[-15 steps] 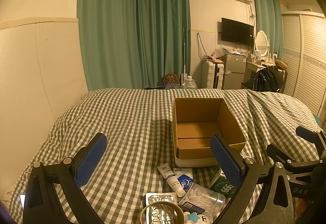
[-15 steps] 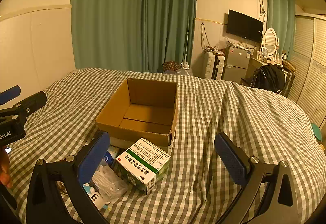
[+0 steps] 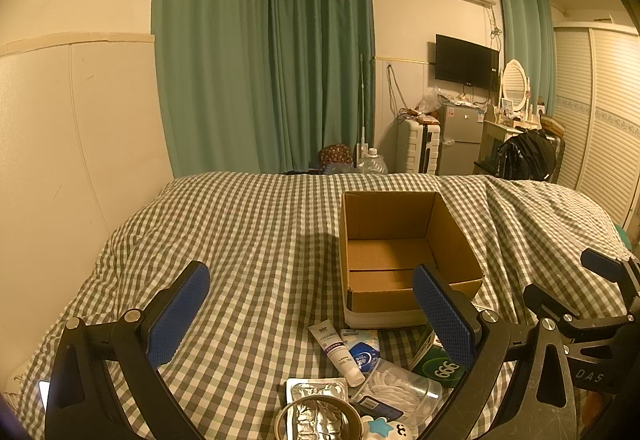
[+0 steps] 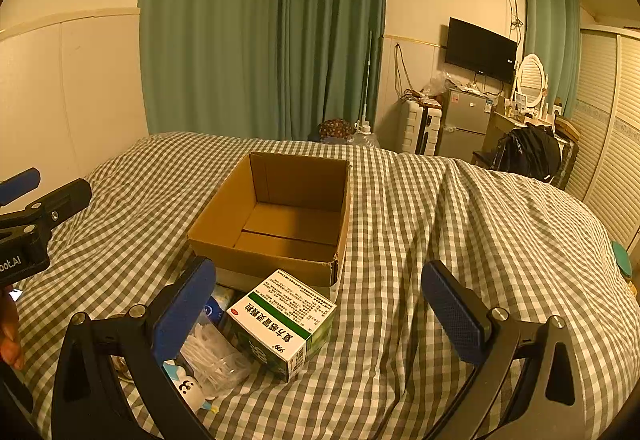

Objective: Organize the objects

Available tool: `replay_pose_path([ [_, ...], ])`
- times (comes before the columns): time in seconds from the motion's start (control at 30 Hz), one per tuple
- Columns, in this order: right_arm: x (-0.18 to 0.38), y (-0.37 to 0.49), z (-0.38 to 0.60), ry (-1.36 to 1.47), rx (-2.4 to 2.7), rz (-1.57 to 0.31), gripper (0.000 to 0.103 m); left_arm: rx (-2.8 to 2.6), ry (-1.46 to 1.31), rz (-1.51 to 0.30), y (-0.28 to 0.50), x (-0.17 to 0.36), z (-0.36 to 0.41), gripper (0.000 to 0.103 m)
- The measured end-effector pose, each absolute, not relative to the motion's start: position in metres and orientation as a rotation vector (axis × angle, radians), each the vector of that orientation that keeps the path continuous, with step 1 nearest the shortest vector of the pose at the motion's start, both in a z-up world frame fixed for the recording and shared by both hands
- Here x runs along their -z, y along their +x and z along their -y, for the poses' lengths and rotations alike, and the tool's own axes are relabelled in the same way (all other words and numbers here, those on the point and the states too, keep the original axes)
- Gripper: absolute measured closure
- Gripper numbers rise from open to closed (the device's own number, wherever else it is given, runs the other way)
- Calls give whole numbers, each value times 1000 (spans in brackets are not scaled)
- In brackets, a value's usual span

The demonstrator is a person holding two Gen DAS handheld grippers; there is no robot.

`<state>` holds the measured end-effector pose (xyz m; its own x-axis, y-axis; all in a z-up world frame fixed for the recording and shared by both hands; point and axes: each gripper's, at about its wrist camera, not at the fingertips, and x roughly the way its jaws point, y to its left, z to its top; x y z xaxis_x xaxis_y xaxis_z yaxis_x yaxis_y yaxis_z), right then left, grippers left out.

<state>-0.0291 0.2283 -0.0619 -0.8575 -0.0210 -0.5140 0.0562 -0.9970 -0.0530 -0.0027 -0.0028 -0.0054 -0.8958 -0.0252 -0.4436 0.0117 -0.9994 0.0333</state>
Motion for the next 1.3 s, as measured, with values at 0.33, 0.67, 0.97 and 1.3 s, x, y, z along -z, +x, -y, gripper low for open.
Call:
replay_pose_path([
  [0.33, 64, -31, -229, 840, 2992, -95, 0, 3037, 718, 48, -3, 6, 4, 0],
  [0.67, 67, -32, -229, 847, 2991, -97, 0, 3039, 719, 50, -4, 6, 4, 0],
  [0.97, 70, -31, -229, 850, 2988, -100, 0, 3041, 721, 49, -4, 6, 4, 0],
  [1.3, 63, -30, -231, 841, 2991, -91, 0, 3034, 726, 53, -3, 5, 2, 0],
])
